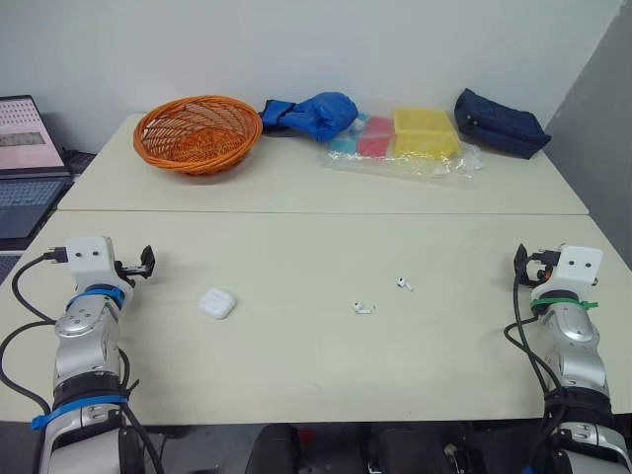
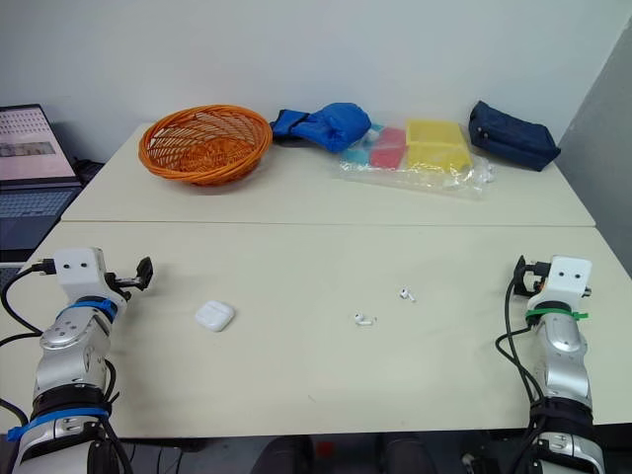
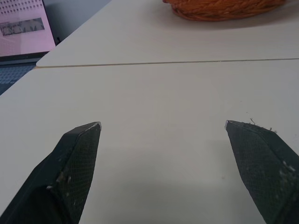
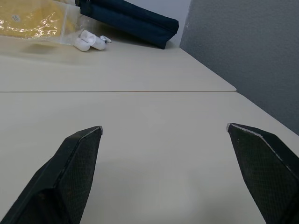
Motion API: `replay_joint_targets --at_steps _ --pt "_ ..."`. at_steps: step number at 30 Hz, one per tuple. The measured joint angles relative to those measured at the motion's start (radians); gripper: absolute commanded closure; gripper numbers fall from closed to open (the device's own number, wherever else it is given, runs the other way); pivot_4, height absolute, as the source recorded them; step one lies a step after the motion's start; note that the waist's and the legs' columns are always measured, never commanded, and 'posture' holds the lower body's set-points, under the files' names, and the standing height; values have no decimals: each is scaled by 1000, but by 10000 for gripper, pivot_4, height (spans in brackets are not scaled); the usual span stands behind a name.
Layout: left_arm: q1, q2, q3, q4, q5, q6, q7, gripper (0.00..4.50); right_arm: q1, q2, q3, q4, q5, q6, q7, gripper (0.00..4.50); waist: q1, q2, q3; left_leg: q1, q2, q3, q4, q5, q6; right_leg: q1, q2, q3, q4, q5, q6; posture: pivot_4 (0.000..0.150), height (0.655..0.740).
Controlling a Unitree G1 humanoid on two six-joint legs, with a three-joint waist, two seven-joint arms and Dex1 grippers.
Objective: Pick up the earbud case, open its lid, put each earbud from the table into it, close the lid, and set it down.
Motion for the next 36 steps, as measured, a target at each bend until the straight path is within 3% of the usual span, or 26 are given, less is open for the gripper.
replay_joint_targets --at_steps 14,36 --pt "-4 6 2 -6 -6 -2 -45 430 -1 8 17 -13 4 11 42 0 0 0 0 0 0 0 0 0 0 0 0 0 0 0 0 1500 7400" --pt "93 96 -8 -195 -84 143 -222 430 -44 30 48 5 -6 13 76 0 -1 0 0 0 0 0 0 0 0 0 0 0 0 0 0 1500 7400"
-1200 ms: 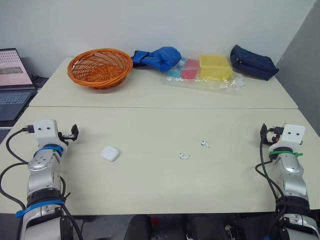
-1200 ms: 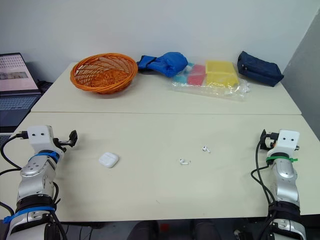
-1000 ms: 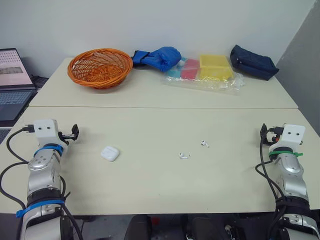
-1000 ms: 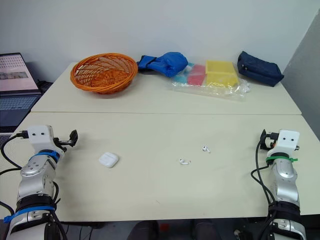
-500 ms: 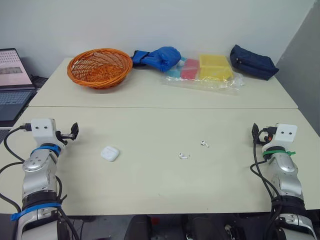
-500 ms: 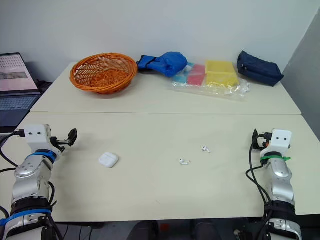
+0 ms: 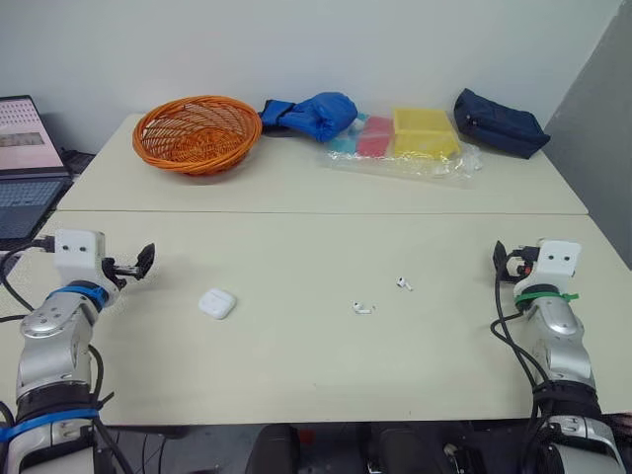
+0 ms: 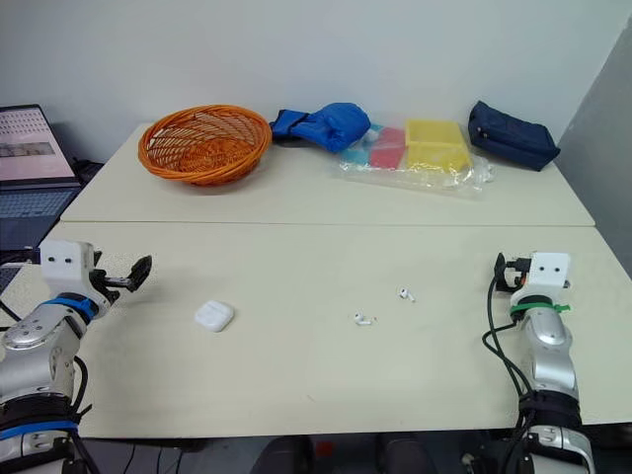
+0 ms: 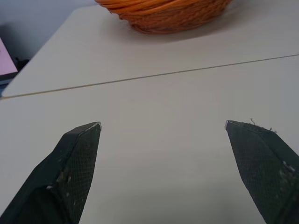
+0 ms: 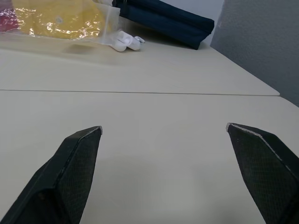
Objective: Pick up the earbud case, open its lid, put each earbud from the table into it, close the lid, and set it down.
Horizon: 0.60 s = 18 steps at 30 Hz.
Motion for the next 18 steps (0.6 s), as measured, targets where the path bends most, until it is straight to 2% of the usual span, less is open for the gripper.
replay_joint_targets --at_steps 9,11,13,18 --pt "99 11 18 -194 -85 124 -100 430 -71 -26 74 16 -1 1 113 0 -4 0 0 0 0 1 0 0 0 0 0 1 0 0 0 1500 7400" --pt "256 42 26 -385 -167 192 -212 430 -141 -35 160 15 36 23 319 0 -25 -1 0 1 2 1 -1 0 0 -1 -1 5 0 1 -2 1500 7400" --pt "344 62 24 -523 -225 244 -291 430 -189 -34 241 -26 91 56 504 0 -26 -1 0 2 2 1 -2 0 0 -1 -2 7 0 0 -2 1500 7400" --pt "457 95 23 -672 -248 302 -344 430 -215 -39 405 -188 200 196 839 0 -6 -1 0 2 4 -2 -2 0 0 0 -1 1 1 -3 -6 1500 7400"
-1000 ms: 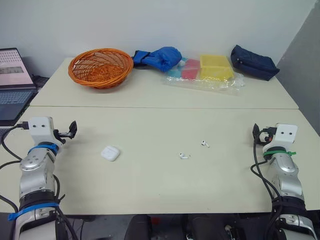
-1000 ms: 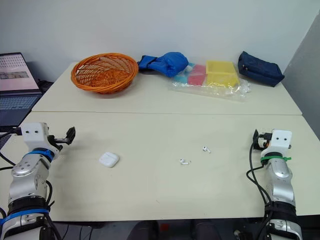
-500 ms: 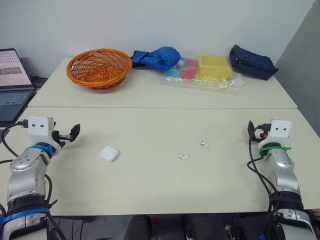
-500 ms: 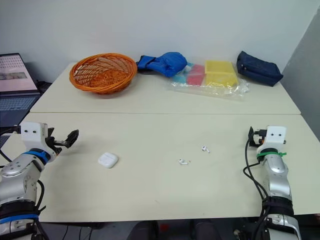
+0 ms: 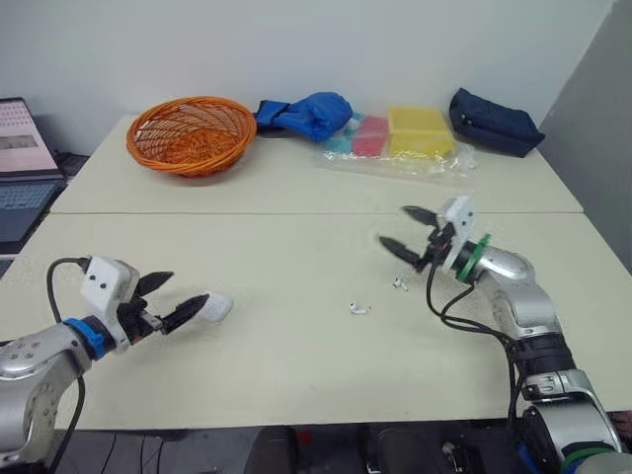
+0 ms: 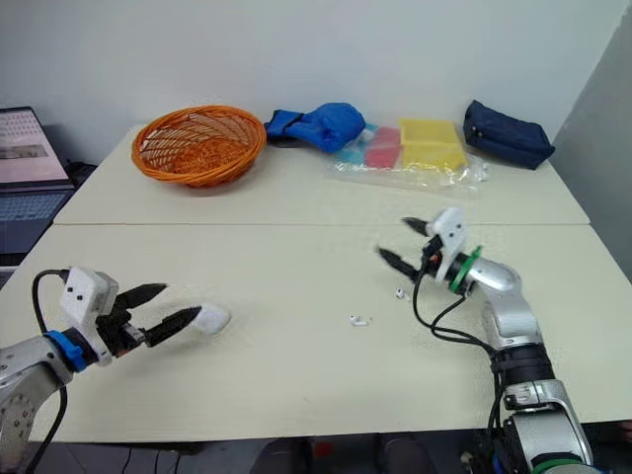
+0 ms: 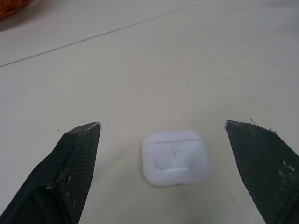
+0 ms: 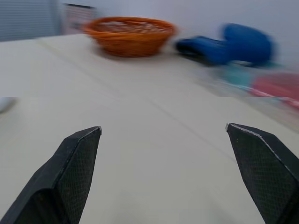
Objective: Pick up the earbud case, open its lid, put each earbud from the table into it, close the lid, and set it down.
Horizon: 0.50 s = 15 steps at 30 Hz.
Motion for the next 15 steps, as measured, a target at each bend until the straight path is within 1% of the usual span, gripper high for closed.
replay_joint_targets --at_steps 4,8,12,15 --pt "30 -3 -9 -4 7 2 0 430 0 -8 82 -87 33 99 122 0 9 0 0 0 -1 1 0 0 0 0 -1 -3 0 -1 -1 1500 7400" --pt "23 -30 -83 24 53 -10 5 430 -2 -10 164 -203 46 172 206 0 10 0 0 0 -1 1 0 0 0 0 -2 -4 -1 -1 -1 1500 7400" --pt "-18 -44 -125 67 81 -18 5 430 -4 -14 186 -258 62 232 236 0 11 -1 -1 -1 -1 0 0 0 0 0 -2 -5 0 -1 -1 1500 7400" --pt "-40 -47 -144 87 101 -30 7 430 -18 -14 185 -259 71 258 232 0 10 -1 -1 -1 -1 0 0 0 0 -1 -2 -5 0 0 -1 1500 7400"
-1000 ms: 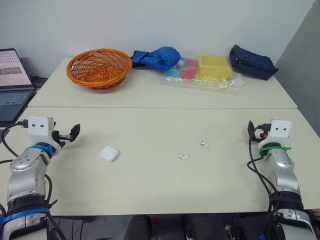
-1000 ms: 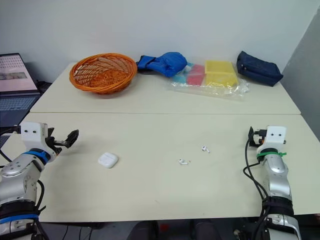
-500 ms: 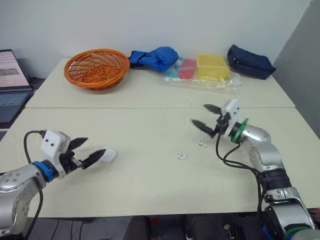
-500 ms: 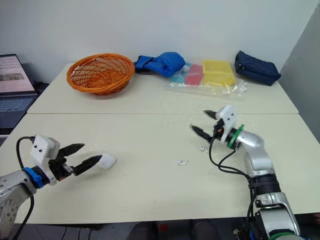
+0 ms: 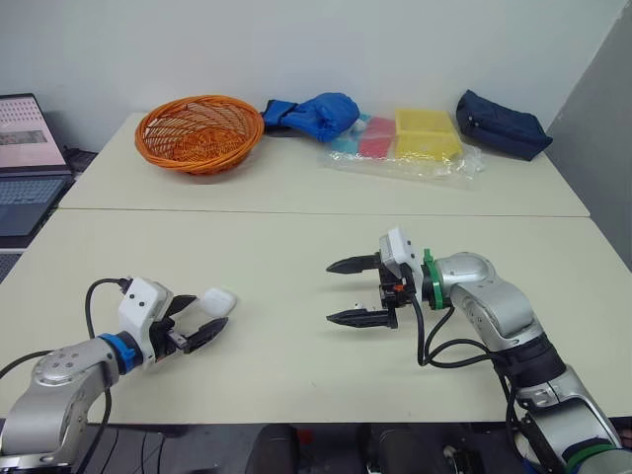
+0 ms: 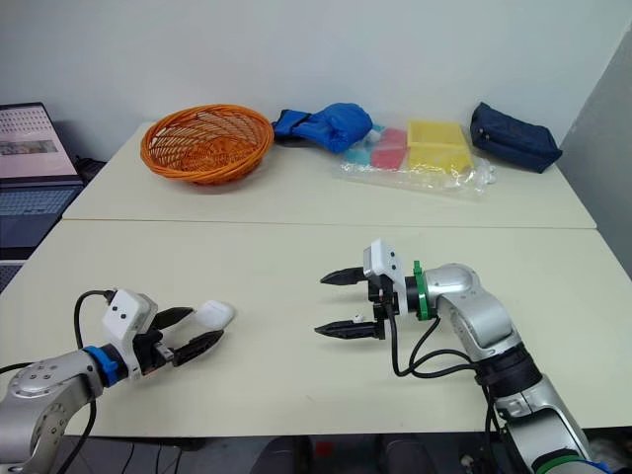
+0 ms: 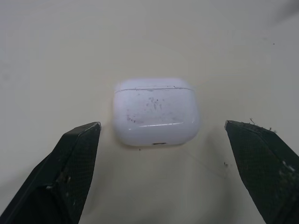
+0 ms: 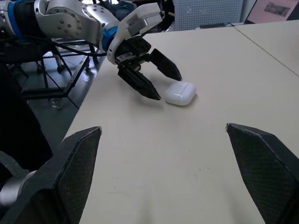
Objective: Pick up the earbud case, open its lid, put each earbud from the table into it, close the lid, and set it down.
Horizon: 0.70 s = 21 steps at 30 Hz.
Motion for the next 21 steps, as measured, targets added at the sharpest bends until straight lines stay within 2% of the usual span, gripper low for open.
replay_joint_targets --at_steps 10,13,17,21 --pt "-46 -19 -34 77 53 -45 13 430 -36 -23 -26 -32 8 41 -14 0 0 0 0 0 0 -1 0 0 0 0 0 -1 0 0 -1 1500 7400" --pt "-68 -26 -45 92 57 -47 16 6554 -36 -27 -26 -37 8 42 -19 0 1 0 0 0 0 -1 0 0 0 0 0 -1 0 0 -1 1500 7400" --pt "-87 -25 -53 107 62 -49 11 17418 -34 -28 -29 -38 9 42 -35 0 1 0 0 0 -1 0 0 0 0 0 -1 0 0 0 0 1500 7400" --pt "-87 -25 -54 107 71 -58 0 17647 -34 -33 -30 -38 9 42 -38 0 2 0 0 -1 -2 0 0 0 0 0 -2 -1 0 0 0 1500 7400"
